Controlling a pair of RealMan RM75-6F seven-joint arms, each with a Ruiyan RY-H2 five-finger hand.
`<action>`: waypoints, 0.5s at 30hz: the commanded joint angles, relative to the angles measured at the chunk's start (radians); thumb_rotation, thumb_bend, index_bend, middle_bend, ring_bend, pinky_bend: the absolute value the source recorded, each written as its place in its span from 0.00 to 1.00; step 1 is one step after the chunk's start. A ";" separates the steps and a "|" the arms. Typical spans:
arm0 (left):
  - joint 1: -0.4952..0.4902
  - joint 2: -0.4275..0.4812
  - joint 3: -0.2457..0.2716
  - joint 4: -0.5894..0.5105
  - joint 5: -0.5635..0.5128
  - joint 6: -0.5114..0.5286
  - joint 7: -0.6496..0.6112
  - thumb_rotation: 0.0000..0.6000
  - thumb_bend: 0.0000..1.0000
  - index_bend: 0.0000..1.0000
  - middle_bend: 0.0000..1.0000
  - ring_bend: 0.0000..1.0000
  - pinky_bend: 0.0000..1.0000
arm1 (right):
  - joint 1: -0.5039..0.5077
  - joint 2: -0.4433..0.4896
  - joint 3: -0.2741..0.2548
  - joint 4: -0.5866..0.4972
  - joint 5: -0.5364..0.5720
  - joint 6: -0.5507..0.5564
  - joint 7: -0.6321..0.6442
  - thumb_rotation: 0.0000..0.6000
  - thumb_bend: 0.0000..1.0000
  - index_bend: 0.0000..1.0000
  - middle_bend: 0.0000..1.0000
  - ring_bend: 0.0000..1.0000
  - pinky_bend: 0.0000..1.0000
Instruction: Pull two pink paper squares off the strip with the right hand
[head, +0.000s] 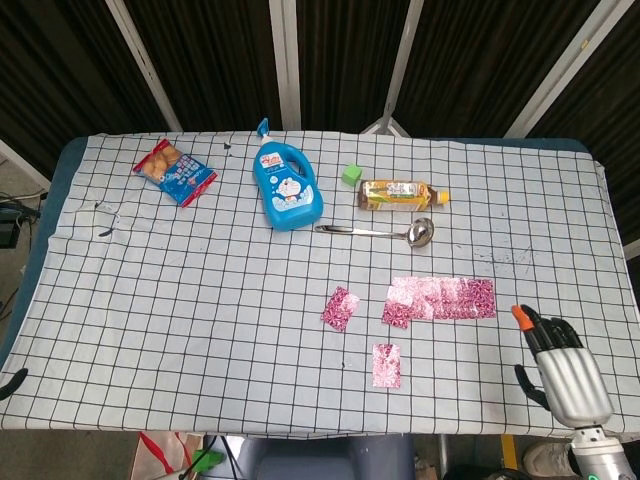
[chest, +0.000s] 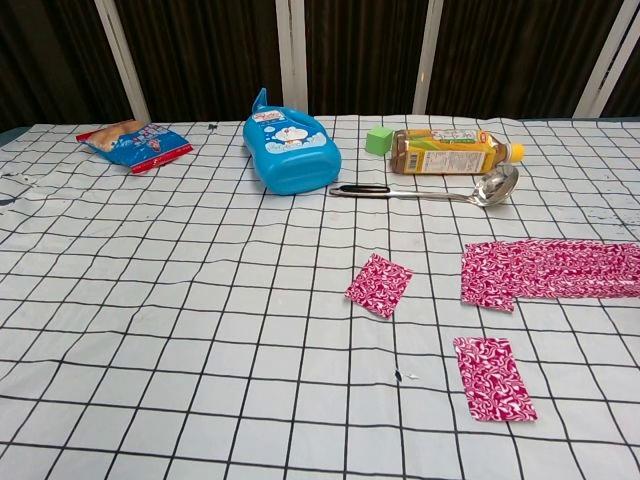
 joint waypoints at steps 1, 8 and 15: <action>0.002 0.003 0.000 0.001 0.000 0.003 -0.004 1.00 0.28 0.15 0.00 0.00 0.08 | -0.060 0.006 0.000 0.073 -0.011 0.040 0.046 1.00 0.42 0.00 0.11 0.18 0.16; 0.004 0.011 0.009 -0.009 -0.007 -0.012 -0.002 1.00 0.28 0.15 0.00 0.00 0.08 | -0.093 -0.003 0.056 0.126 -0.017 0.057 0.074 1.00 0.42 0.00 0.11 0.18 0.16; 0.003 0.012 0.007 -0.010 -0.008 -0.015 -0.002 1.00 0.28 0.15 0.00 0.00 0.08 | -0.112 0.002 0.091 0.132 0.002 0.030 0.104 1.00 0.42 0.00 0.11 0.18 0.16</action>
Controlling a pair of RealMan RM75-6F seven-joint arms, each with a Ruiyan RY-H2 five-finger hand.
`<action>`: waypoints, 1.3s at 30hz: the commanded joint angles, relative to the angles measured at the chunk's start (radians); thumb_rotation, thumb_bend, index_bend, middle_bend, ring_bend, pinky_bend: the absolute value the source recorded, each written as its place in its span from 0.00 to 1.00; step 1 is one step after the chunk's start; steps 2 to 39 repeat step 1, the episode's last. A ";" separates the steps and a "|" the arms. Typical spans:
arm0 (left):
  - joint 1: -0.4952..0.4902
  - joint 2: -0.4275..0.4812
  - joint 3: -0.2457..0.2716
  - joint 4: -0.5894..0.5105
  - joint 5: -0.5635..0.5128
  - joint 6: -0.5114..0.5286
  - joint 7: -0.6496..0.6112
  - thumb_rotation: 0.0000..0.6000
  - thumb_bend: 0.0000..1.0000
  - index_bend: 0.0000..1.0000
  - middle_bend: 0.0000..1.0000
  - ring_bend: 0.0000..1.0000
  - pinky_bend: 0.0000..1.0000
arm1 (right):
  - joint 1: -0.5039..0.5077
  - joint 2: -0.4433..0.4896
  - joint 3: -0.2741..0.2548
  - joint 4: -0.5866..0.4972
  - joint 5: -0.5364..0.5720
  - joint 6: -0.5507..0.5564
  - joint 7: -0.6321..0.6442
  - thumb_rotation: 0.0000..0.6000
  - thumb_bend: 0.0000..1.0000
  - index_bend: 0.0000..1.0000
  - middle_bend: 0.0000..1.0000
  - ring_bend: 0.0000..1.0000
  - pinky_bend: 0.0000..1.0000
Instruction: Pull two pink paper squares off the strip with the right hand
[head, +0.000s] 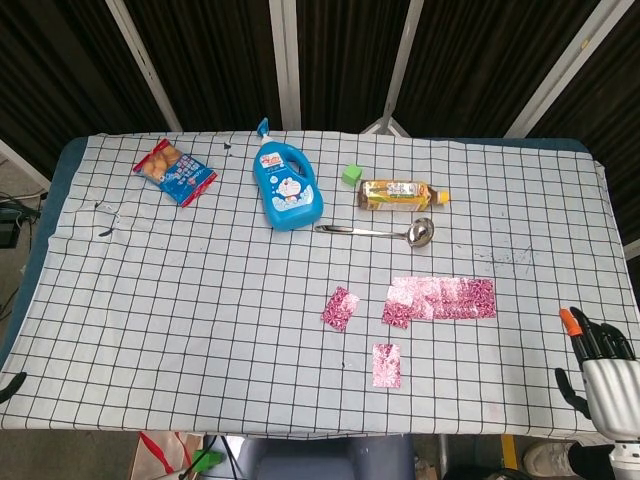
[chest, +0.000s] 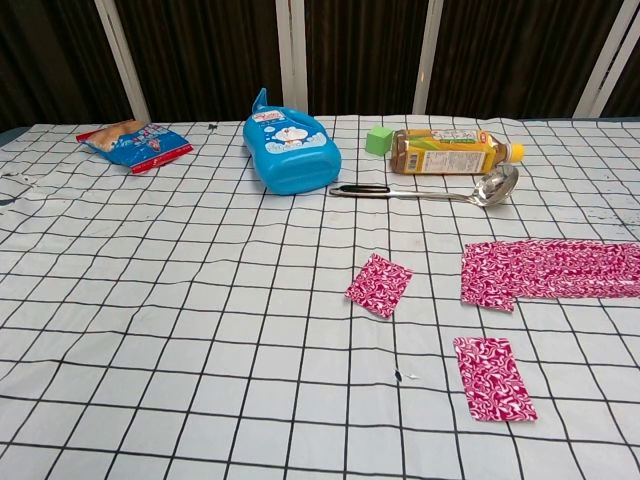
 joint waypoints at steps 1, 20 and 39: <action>-0.001 0.000 -0.002 0.001 -0.002 0.000 -0.002 1.00 0.27 0.15 0.00 0.00 0.08 | -0.008 0.004 0.015 0.000 0.006 -0.013 0.015 1.00 0.42 0.00 0.11 0.18 0.16; -0.001 0.000 -0.002 0.001 -0.002 0.000 -0.002 1.00 0.27 0.15 0.00 0.00 0.08 | -0.008 0.004 0.015 0.000 0.006 -0.013 0.015 1.00 0.42 0.00 0.11 0.18 0.16; -0.001 0.000 -0.002 0.001 -0.002 0.000 -0.002 1.00 0.27 0.15 0.00 0.00 0.08 | -0.008 0.004 0.015 0.000 0.006 -0.013 0.015 1.00 0.42 0.00 0.11 0.18 0.16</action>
